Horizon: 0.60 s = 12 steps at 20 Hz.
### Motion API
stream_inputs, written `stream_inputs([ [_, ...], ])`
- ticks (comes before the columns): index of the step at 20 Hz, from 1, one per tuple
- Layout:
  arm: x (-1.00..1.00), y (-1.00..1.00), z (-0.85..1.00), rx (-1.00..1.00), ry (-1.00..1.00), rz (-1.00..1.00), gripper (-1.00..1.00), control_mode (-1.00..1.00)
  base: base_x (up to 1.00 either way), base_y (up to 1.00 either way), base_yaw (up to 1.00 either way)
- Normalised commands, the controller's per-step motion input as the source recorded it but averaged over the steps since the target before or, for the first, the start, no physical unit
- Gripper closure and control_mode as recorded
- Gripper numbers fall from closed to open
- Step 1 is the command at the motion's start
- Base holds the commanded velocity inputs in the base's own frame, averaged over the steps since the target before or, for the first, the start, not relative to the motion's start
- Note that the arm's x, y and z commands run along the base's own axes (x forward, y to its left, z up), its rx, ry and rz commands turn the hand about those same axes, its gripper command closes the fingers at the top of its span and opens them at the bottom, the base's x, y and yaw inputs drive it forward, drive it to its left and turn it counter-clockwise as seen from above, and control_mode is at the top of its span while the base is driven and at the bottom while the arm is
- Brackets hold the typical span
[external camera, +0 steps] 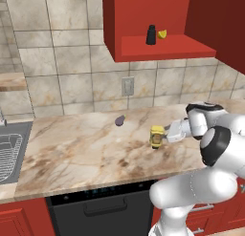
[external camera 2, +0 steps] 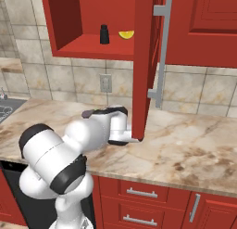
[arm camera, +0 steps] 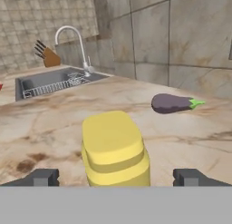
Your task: Pick the mustard and shaker from the counter and place them in the cabinet.
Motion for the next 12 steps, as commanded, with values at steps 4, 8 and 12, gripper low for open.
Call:
stream_inputs([
  [4,0.06,0.07,-0.13,-0.02,0.04,0.06,-1.0,-1.0,0.0,0.0,0.0],
  [8,0.07,0.14,-0.13,-0.01,0.04,0.07,-1.0,-1.0,0.0,0.0,0.0],
  [12,0.0,0.35,-0.12,0.0,0.04,0.09,-1.0,-1.0,0.0,0.0,0.0],
])
